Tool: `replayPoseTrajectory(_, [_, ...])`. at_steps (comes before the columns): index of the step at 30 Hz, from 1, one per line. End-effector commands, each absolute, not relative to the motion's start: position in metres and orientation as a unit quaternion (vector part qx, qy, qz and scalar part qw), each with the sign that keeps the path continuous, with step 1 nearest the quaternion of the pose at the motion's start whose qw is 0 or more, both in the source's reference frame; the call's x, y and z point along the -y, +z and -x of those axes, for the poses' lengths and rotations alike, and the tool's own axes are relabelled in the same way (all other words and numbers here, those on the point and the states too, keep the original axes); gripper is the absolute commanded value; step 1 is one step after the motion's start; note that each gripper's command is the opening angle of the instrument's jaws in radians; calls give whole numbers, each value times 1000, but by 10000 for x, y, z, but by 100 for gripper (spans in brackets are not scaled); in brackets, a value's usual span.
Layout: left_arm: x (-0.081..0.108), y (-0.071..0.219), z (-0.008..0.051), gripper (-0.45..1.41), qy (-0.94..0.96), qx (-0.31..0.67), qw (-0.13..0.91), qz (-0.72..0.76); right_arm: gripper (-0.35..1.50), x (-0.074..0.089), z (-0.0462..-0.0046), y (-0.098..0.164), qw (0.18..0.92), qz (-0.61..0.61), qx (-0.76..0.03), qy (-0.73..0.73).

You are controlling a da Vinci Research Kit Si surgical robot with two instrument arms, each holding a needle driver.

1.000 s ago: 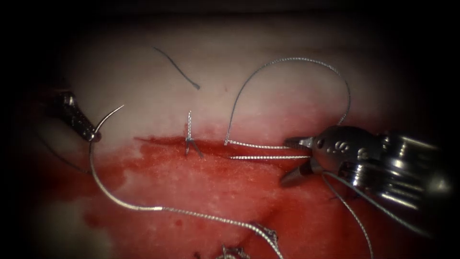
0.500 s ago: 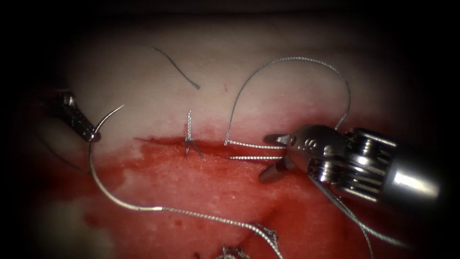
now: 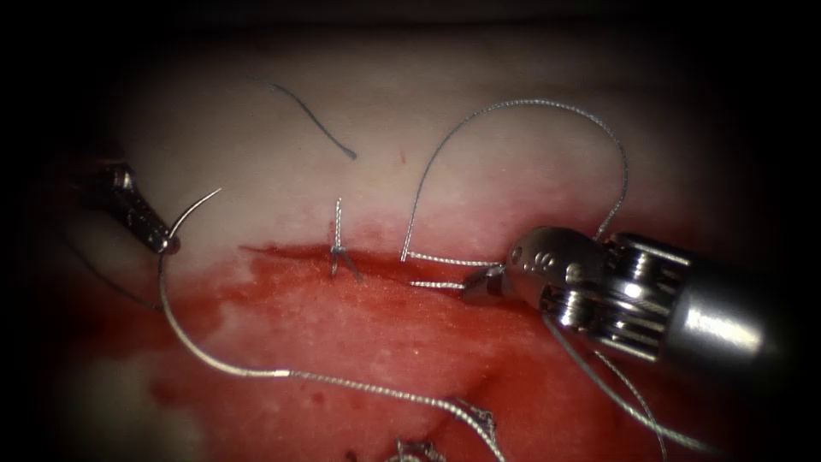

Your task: Wound Closure

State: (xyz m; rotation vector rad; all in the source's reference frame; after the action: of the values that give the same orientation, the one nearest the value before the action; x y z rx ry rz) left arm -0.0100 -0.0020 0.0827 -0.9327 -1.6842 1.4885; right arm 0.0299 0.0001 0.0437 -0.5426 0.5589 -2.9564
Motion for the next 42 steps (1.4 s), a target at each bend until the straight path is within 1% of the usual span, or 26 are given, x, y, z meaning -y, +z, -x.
replayPoseTrajectory(1, [7,818,101,-45,575,646,345,364,-35,-18,-303,420,45,182,-184,-965])
replayPoseTrajectory(6, [7,818,101,-45,576,646,345,363,-35,-27,-291,410,45,183,-192,-963])
replayPoseTrajectory(12, [7,818,100,-45,576,646,345,363,-35,-44,-260,398,51,165,-192,-966])
replayPoseTrajectory(18, [7,818,100,-45,576,646,345,363,-35,-59,-221,396,74,152,-188,-968])
replayPoseTrajectory(22, [7,818,100,-45,576,646,345,363,-35,-71,-184,399,99,141,-189,-967])
replayPoseTrajectory(31, [7,818,100,-45,576,646,345,363,-35,-95,-123,404,155,90,-142,-974])
replayPoseTrajectory(38, [7,818,100,-45,578,645,345,362,-35,-111,-77,410,202,73,-105,-971])
replayPoseTrajectory(42, [7,818,100,-45,578,645,345,362,-35,-114,-63,411,222,77,-101,-967])
